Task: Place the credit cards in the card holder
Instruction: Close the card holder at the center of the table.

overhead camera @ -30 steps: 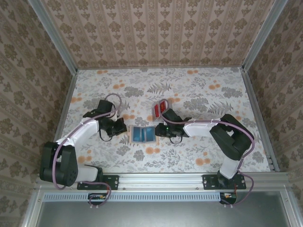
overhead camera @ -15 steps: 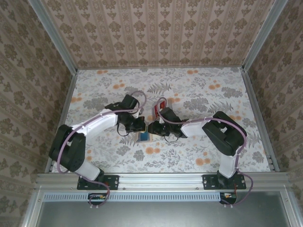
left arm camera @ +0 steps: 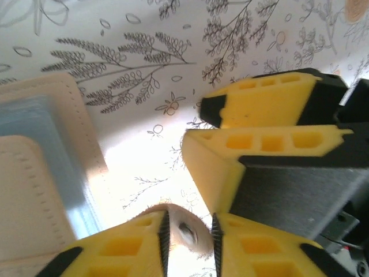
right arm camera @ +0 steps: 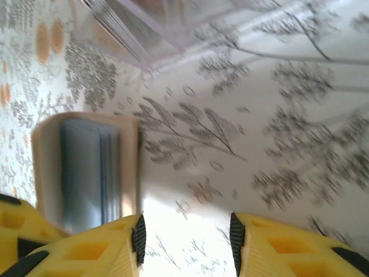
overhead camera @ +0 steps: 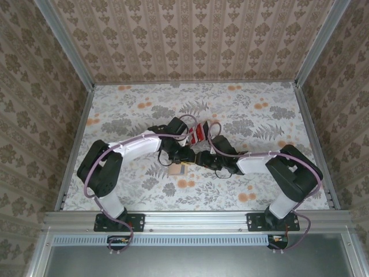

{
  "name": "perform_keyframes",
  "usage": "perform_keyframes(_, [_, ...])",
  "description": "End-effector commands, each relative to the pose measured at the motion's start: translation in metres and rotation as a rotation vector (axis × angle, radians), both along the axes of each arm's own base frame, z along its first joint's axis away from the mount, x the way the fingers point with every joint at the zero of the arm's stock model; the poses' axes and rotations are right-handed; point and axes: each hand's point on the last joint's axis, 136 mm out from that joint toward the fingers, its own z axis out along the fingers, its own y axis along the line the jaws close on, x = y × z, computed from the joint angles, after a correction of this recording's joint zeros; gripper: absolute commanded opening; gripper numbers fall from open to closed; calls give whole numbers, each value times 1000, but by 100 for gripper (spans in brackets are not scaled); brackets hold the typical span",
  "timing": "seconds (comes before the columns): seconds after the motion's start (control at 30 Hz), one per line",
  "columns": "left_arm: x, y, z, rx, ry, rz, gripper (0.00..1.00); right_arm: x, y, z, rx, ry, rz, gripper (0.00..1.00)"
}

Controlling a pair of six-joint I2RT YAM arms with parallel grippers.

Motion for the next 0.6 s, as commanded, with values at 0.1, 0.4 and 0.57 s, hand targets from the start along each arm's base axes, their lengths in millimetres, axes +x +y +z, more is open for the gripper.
perform_keyframes(0.1, [15,3,16,47,-86,-4,40,-20,-8,-1,-54,40,47,47])
perform_keyframes(0.4, [22,17,91,-13,-210,17,49,-21,-15,-12,-93,60,28,47])
perform_keyframes(0.57, [31,87,82,45,-224,184,46,-21,-8,-12,-83,69,38,48])
